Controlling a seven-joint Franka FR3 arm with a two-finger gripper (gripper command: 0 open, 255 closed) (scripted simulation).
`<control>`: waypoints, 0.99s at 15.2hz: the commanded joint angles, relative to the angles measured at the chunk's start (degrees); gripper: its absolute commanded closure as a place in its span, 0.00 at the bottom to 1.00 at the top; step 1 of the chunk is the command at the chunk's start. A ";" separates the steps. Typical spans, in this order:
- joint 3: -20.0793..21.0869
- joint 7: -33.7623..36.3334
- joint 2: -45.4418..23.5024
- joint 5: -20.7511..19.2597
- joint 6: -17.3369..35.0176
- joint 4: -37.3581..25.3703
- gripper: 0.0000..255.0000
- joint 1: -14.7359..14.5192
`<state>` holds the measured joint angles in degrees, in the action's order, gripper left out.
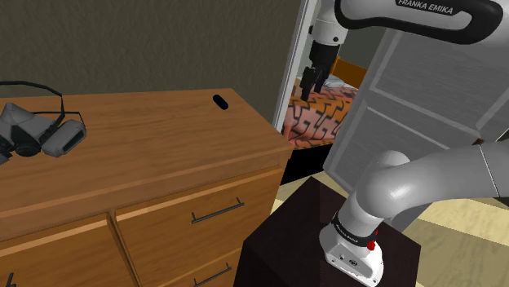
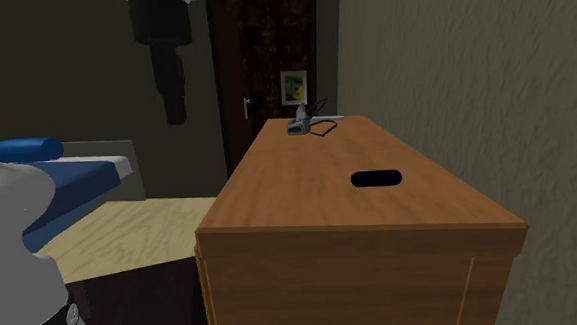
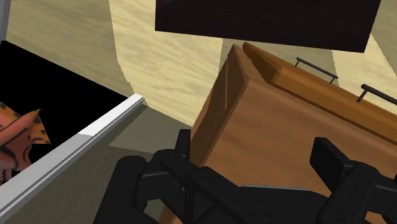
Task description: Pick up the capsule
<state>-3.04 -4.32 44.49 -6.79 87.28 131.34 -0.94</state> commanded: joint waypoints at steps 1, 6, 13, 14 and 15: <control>0.00 0.00 0.00 0.00 0.00 0.00 0.00 0.00; -0.03 3.30 -9.53 2.60 7.21 -2.62 0.00 -0.18; -0.40 6.74 -23.75 6.24 15.23 -9.45 0.00 -0.56; -0.47 7.13 -25.83 6.79 16.14 -10.73 0.00 -0.60; -0.55 7.49 -27.92 7.35 16.99 -12.07 0.00 -0.65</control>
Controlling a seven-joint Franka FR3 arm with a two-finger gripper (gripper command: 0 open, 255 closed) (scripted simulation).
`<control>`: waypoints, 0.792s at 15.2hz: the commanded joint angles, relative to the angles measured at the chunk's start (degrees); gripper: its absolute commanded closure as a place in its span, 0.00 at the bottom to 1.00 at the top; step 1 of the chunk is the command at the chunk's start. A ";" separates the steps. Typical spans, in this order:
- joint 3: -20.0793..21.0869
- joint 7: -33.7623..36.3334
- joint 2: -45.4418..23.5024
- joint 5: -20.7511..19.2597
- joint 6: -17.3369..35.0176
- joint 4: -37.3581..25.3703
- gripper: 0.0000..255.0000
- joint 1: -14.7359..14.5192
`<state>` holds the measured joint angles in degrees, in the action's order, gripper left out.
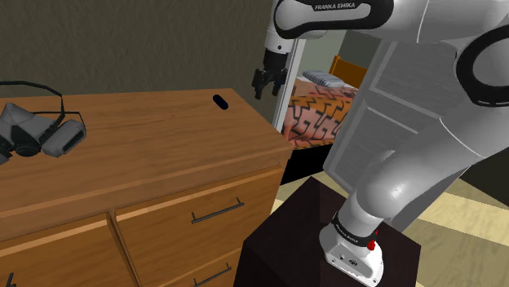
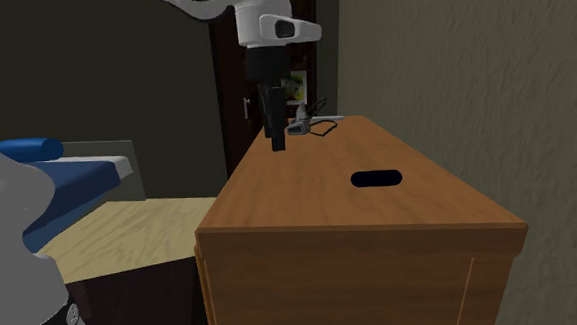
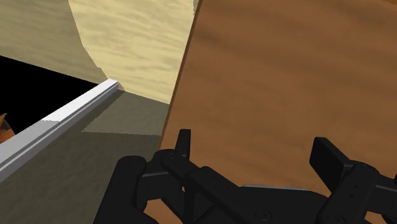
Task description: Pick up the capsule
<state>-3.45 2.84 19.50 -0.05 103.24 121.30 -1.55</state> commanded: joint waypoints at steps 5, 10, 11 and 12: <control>-0.58 1.86 -13.52 3.55 4.30 -9.89 0.00 -0.16; -0.89 3.10 -24.42 6.71 5.82 -19.79 0.00 0.09; -0.93 3.35 -26.66 7.36 5.91 -22.05 0.00 0.19; -0.95 3.60 -28.92 8.00 5.91 -24.42 0.00 0.32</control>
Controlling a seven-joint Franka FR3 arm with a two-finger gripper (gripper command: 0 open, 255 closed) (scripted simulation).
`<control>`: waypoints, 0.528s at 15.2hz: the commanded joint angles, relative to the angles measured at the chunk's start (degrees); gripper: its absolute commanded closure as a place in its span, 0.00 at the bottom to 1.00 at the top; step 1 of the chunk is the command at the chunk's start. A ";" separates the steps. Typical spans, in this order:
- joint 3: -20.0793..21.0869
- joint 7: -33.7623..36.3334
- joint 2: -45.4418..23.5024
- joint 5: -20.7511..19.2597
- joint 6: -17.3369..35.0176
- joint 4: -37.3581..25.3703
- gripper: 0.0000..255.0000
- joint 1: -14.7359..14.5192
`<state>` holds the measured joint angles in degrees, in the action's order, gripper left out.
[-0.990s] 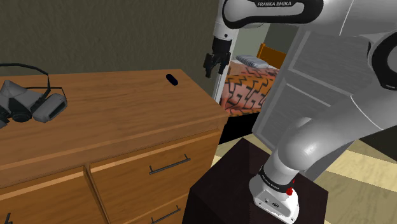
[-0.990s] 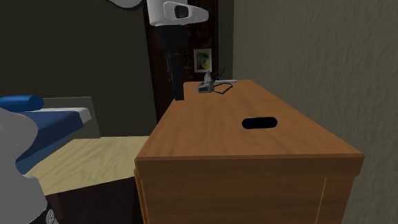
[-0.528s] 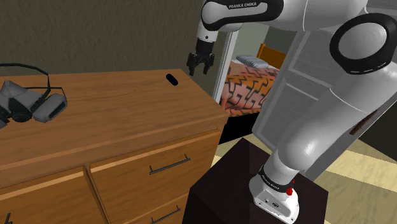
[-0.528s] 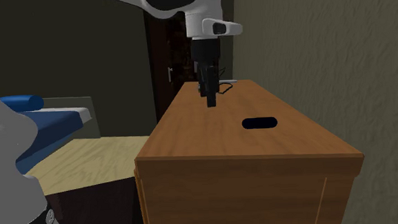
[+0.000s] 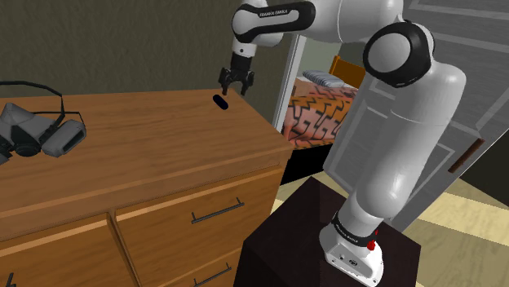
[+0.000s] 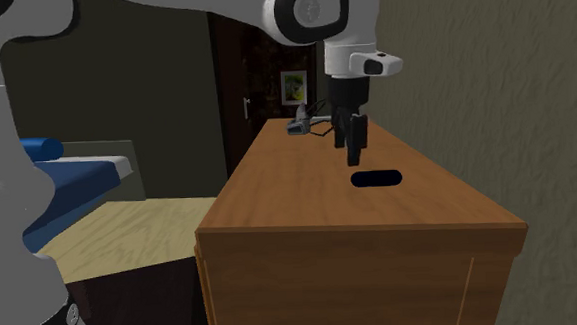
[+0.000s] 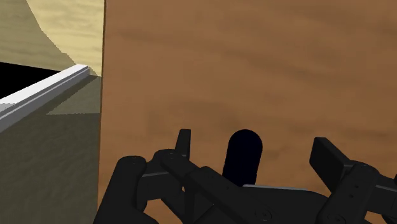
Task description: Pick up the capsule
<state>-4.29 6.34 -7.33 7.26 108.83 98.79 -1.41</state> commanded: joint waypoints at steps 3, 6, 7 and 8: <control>-0.08 0.96 -9.10 2.58 -0.16 -9.73 0.00 0.73; 0.03 1.82 -15.20 4.03 -1.17 -17.13 0.00 1.32; 0.06 1.70 -15.25 4.07 -0.44 -16.44 0.00 1.31; 0.07 1.58 -15.31 4.12 0.29 -15.77 0.00 1.30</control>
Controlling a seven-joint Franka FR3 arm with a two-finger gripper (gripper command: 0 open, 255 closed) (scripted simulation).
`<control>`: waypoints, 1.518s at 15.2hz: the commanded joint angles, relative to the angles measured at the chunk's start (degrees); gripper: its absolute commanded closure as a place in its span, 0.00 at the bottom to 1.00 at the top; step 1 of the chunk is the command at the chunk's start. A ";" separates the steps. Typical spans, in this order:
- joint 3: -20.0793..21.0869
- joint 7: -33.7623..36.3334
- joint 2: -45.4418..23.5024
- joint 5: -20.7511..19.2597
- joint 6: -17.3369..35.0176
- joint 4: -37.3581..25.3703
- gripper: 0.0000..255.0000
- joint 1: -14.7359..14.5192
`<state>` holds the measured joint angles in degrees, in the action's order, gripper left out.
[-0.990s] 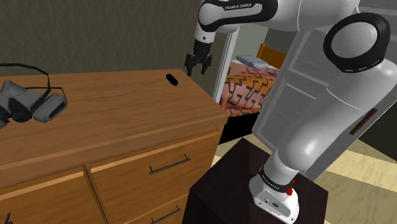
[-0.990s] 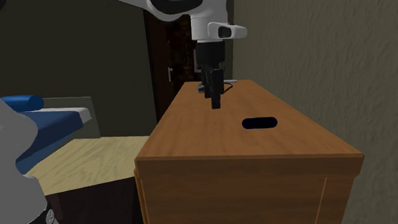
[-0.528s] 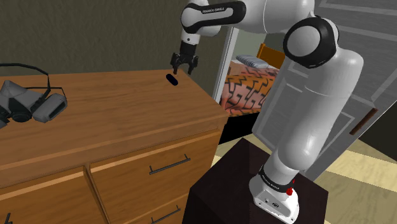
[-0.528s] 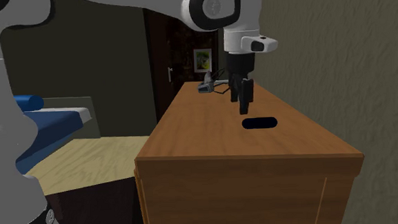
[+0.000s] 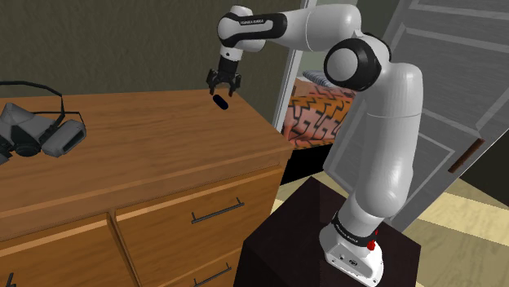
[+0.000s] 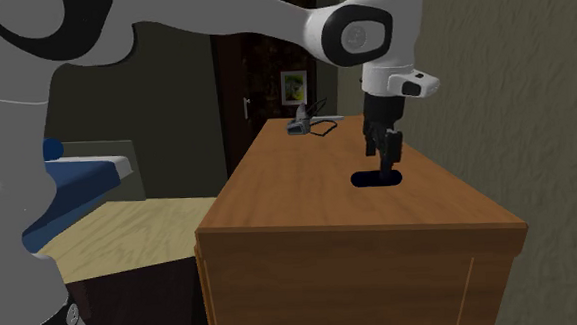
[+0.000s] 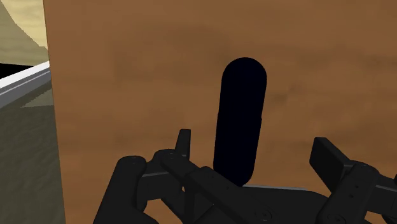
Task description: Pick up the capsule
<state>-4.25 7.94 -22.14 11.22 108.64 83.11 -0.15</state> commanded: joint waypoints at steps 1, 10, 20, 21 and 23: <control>0.04 -0.14 -0.58 0.20 1.19 0.56 0.00 0.02; 0.12 -0.71 -1.10 0.46 4.50 3.38 1.00 -0.05; 0.06 -0.33 -0.73 0.28 2.32 1.55 1.00 -0.01; 0.05 -0.21 -0.63 0.23 1.61 0.93 1.00 0.01; 0.02 0.04 -0.47 0.13 0.17 -0.37 1.00 0.04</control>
<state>-4.20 7.83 -22.79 11.42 109.68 83.43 -0.13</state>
